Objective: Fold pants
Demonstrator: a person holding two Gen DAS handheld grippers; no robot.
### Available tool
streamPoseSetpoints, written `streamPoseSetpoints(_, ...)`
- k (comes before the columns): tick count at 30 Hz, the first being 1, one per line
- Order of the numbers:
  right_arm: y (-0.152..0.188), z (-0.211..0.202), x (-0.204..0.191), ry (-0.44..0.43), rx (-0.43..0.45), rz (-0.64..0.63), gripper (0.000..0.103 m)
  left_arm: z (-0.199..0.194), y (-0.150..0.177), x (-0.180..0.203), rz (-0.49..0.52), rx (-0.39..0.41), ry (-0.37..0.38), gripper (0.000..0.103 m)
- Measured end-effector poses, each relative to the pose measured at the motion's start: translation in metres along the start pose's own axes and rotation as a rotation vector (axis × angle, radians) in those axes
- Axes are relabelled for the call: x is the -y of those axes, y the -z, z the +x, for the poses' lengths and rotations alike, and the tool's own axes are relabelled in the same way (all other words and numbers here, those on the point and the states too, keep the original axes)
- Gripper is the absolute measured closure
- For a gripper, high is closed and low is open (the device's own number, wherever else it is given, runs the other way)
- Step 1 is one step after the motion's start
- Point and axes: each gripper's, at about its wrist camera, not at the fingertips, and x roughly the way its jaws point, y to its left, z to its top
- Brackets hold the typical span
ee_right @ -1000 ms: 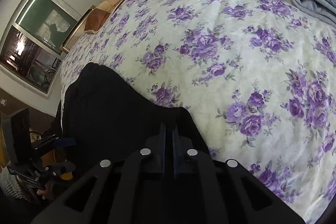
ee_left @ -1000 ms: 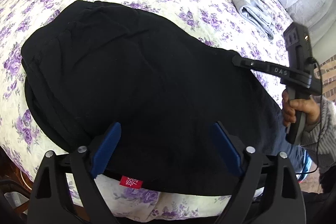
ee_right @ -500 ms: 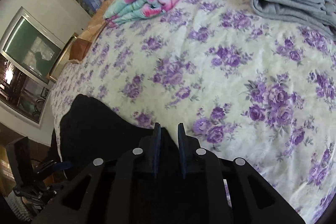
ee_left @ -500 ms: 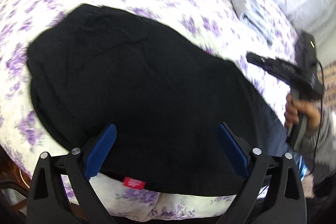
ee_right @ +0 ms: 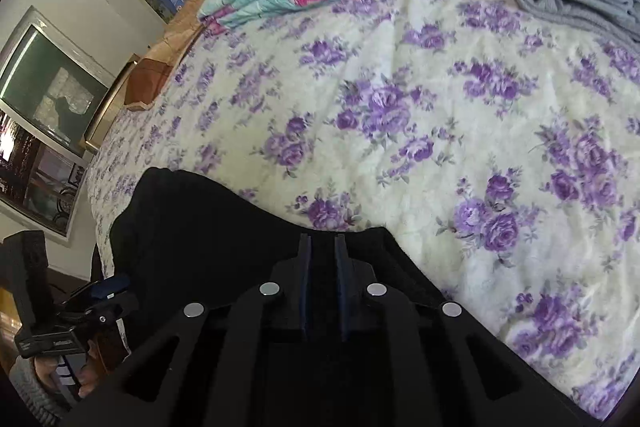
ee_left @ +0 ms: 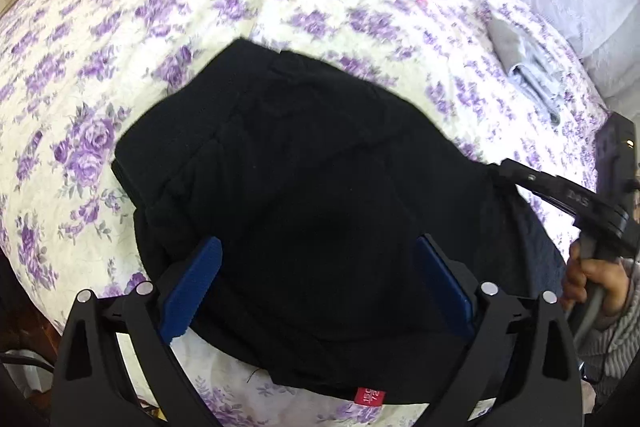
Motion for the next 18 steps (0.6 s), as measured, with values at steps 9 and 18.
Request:
streamPoseSetpoints(9,0.014,0.011,0.006,0.193,0.029,0.055,0.053,0.008,-0.004,-0.009,0.066,-0.015,0.022,0.008)
streamPoseSetpoints(18,0.074,-0.020,0.031,0.268,0.033,0.117,0.029,0.020,0.005,-0.004,0.215,-0.006,0.024,0.005)
